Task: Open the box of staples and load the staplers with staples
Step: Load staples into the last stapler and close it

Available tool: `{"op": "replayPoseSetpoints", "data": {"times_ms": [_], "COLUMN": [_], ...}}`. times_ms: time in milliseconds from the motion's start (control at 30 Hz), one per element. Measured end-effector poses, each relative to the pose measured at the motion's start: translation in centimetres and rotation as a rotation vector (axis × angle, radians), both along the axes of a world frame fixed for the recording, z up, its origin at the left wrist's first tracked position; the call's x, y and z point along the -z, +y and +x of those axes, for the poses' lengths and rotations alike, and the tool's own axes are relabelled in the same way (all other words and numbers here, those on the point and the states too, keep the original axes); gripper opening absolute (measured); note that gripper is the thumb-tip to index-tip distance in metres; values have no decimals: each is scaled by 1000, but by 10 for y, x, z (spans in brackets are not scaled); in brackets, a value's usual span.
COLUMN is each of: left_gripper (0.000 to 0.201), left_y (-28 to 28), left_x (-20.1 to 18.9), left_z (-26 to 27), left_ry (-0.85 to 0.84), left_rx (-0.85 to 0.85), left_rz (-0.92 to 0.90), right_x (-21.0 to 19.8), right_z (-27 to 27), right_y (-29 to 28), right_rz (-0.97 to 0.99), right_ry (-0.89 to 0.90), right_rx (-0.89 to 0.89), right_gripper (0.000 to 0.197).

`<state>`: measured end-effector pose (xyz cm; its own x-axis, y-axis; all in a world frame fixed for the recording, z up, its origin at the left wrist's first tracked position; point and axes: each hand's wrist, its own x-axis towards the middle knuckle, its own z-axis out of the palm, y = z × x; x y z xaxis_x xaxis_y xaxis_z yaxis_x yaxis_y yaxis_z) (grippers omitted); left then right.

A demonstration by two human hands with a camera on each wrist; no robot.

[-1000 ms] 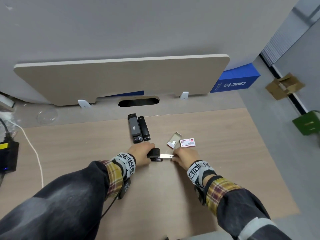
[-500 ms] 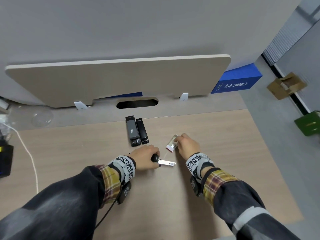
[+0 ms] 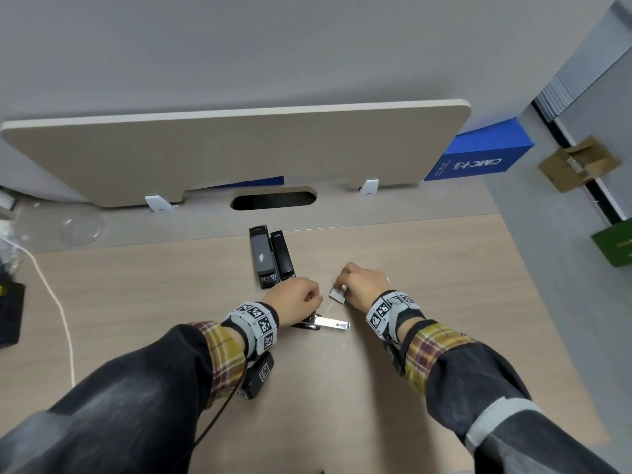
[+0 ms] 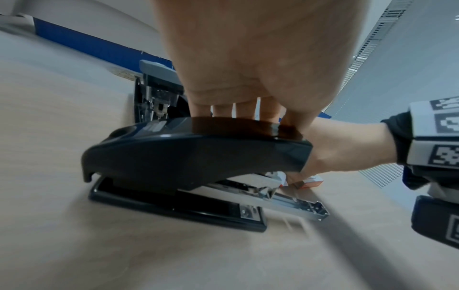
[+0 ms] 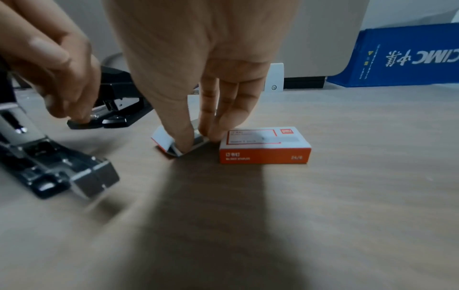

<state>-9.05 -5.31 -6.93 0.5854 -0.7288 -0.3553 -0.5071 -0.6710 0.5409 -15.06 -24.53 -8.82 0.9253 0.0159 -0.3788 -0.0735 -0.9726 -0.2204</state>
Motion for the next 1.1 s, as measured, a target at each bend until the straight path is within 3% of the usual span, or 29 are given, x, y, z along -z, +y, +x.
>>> {"op": "replayPoseSetpoints", "data": {"times_ms": [167,567,700,800,933,1100], "left_gripper": [23,17,12,15,24,10], "left_y": [1,-1,-13,-23,-31,-28], "left_x": [-1,-10,-23,-29,-46,-52], "left_z": [1,1,1,3,3,3], "left_ry": [16,40,114,218,446,437], "left_rx": [-49,-90,-244,-394,-461,-466], "left_rz": [-17,-45,-155,-299,-425,-412], "right_x": [7,-1,-15,-26,-46,-52], "right_z": [-1,-12,-18,-19,-18,-16], "right_y": [4,-2,-5,1,14,20], "right_rz": [-82,42,264,609,1006,1123], "right_ry": [-34,-88,-116,-180,-95,-68], "right_rx": [-59,125,320,527,740,757], "right_gripper": [22,26,17,9,9,9]}}
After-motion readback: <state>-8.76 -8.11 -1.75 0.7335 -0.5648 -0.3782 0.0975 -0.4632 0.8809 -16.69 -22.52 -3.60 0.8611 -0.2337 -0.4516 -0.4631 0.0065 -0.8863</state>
